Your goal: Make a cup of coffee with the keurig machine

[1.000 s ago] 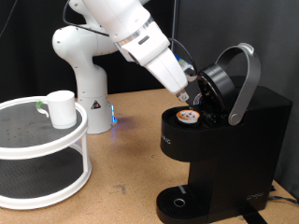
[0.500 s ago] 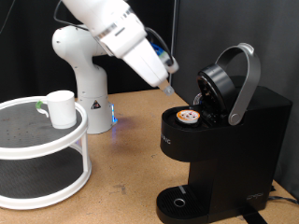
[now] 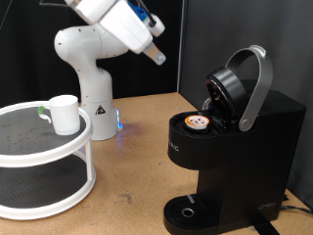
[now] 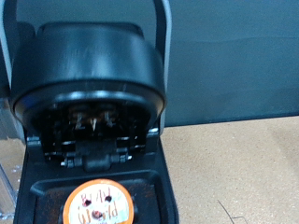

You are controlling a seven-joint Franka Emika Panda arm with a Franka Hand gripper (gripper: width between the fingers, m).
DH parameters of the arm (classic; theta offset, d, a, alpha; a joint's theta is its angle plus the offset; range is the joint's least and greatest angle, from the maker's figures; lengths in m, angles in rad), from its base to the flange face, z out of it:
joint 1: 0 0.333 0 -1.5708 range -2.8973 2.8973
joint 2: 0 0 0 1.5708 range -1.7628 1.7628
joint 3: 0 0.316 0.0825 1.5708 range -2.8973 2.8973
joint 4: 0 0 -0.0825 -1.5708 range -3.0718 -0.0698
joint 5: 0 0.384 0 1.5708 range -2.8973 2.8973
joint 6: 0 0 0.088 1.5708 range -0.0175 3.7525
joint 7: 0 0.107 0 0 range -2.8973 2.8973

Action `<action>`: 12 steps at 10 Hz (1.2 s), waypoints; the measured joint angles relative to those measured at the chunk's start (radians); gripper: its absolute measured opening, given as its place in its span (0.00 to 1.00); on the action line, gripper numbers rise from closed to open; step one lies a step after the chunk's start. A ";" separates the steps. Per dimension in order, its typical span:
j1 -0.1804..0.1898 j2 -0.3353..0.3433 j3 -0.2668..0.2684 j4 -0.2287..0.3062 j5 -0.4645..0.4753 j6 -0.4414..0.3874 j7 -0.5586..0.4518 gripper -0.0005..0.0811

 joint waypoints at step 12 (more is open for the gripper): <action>0.075 0.005 0.104 0.091 0.253 0.045 0.082 0.99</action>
